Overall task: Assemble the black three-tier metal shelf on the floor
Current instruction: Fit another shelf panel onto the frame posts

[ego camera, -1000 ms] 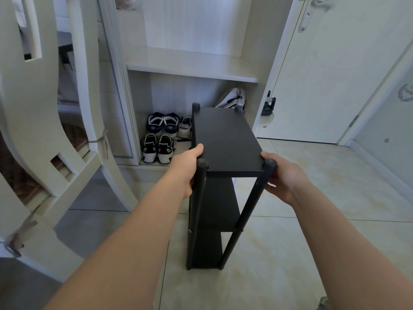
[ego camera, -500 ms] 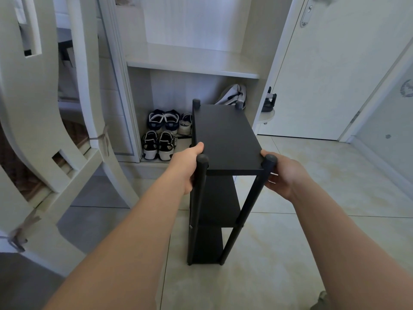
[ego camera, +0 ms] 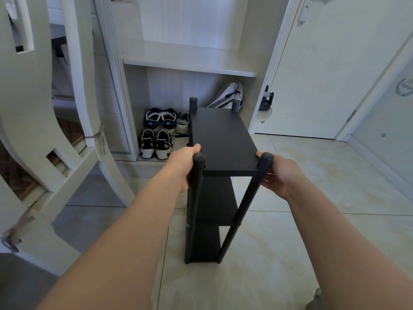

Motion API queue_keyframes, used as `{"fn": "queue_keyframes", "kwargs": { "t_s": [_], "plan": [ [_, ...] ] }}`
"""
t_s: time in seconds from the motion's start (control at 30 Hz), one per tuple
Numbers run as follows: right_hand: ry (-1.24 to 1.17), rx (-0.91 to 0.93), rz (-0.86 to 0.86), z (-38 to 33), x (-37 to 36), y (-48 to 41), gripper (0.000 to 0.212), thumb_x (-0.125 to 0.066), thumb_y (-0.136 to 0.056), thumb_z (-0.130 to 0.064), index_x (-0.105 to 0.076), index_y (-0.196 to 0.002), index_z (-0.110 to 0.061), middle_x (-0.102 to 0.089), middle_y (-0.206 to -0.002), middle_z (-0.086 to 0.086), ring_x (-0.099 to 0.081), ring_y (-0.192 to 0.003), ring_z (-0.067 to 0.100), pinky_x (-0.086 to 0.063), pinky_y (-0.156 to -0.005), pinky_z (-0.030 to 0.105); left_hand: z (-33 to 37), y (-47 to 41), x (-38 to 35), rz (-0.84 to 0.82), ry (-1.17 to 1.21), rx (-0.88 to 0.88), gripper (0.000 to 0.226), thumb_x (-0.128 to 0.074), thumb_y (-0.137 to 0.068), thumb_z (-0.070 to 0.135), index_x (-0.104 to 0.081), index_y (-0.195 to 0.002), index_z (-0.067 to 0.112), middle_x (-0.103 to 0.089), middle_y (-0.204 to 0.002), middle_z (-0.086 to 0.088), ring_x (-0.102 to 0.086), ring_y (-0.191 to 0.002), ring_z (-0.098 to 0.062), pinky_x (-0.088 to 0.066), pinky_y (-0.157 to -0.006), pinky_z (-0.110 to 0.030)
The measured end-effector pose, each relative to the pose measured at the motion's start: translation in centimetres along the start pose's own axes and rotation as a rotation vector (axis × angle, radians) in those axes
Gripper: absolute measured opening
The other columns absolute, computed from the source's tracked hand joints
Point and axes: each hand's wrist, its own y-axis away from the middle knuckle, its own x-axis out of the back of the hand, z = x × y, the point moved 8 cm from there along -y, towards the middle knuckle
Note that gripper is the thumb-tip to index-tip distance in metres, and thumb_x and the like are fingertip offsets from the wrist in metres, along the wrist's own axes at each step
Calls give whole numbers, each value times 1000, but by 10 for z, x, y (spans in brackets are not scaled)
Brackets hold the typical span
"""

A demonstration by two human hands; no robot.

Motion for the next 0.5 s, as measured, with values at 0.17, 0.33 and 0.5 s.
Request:
{"fn": "queue_keyframes", "kwargs": {
  "t_s": [0.17, 0.33, 0.5],
  "plan": [
    [-16, 5, -5, 3, 0, -1, 13, -74, -90, -23, -72, -90, -11, -74, -68, 2, -68, -61, 18, -56, -57, 29, -1, -1, 0, 4, -2, -4, 32, -60, -98, 40, -63, -110, 12, -65, -89, -6, -61, -82, -22, -51, -75, -37],
    [-49, -1, 9, 8, 1, 1, 16, -76, -89, -27, -74, -87, -11, -72, -69, 3, -66, -67, 20, -54, -54, 28, 0, 0, 0, 2, 18, -9, 32, -60, -99, 39, -63, -116, 12, -68, -95, -8, -62, -84, -24, -52, -81, -39],
    [-63, 15, 39, 9, 0, 4, 18, -76, -89, -29, -73, -86, -11, -73, -67, 1, -66, -66, 18, -54, -55, 29, 2, 1, -2, -4, 33, -4, 36, -58, -101, 37, -61, -124, 9, -66, -91, -7, -61, -80, -22, -51, -75, -37]
  ]
}}
